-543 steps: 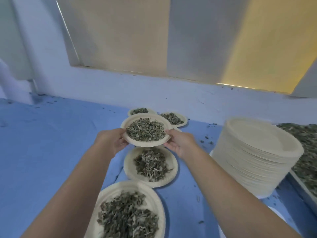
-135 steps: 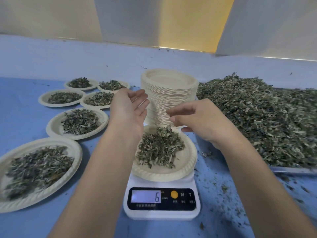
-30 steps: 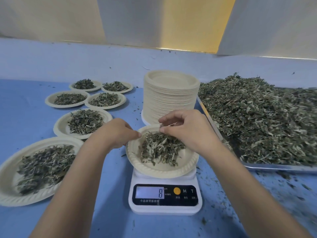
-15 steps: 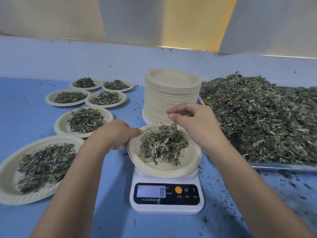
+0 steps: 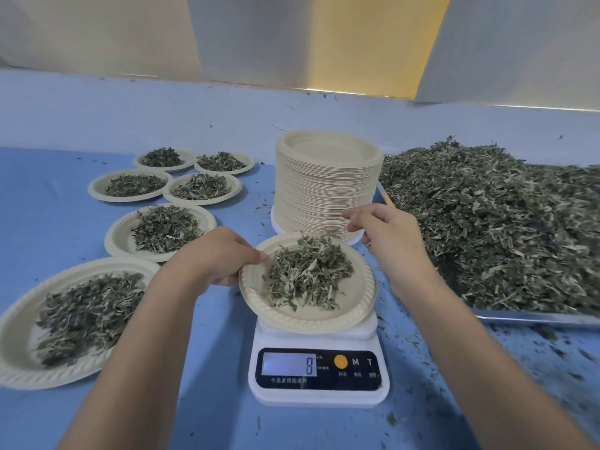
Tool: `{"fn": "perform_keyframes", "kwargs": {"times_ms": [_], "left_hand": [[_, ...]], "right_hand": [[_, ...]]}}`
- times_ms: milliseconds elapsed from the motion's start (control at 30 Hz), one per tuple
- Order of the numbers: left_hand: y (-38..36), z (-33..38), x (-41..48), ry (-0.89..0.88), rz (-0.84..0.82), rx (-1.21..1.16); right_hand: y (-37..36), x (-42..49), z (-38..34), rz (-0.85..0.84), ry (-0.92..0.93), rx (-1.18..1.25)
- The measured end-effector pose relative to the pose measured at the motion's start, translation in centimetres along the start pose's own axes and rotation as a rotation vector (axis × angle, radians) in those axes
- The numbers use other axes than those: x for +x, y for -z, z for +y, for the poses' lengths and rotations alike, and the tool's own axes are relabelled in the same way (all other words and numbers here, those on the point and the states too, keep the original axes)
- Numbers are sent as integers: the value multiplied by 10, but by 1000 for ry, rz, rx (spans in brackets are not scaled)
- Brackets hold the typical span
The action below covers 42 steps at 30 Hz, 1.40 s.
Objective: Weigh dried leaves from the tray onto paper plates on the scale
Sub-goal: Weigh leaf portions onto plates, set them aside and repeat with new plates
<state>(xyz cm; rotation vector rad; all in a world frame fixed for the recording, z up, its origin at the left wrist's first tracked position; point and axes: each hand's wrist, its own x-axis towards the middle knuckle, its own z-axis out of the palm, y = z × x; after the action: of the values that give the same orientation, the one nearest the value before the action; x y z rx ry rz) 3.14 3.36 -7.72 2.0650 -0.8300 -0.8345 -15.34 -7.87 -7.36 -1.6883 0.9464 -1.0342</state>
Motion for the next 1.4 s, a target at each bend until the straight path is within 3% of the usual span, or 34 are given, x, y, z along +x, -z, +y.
{"fn": "perform_keyframes", "kwargs": {"times_ms": [200,400,533,833,1133,1300,1400], "left_hand": [[15,-5,-1,16,26,-88],[44,-16,-4,58,92,-166],[75,-25,-5,96,207,-161],[155,-72,13,119,536,-221],[217,-130,28,116,827,-611],[235,-158,43,204,882,-755],[233,-168,51,221,963,-827]], "right_hand": [[-5,3,1,-18,60,-95],[-35,2,-8,-194,264,-480],[-66,9,-23,-270,243,-565],[-171,37,-52,-448,-146,-196],[-294,49,-65,-437,-131,-87],[-327,56,-66,-471,-273,113],[-328,60,-64,-444,-242,124]]}}
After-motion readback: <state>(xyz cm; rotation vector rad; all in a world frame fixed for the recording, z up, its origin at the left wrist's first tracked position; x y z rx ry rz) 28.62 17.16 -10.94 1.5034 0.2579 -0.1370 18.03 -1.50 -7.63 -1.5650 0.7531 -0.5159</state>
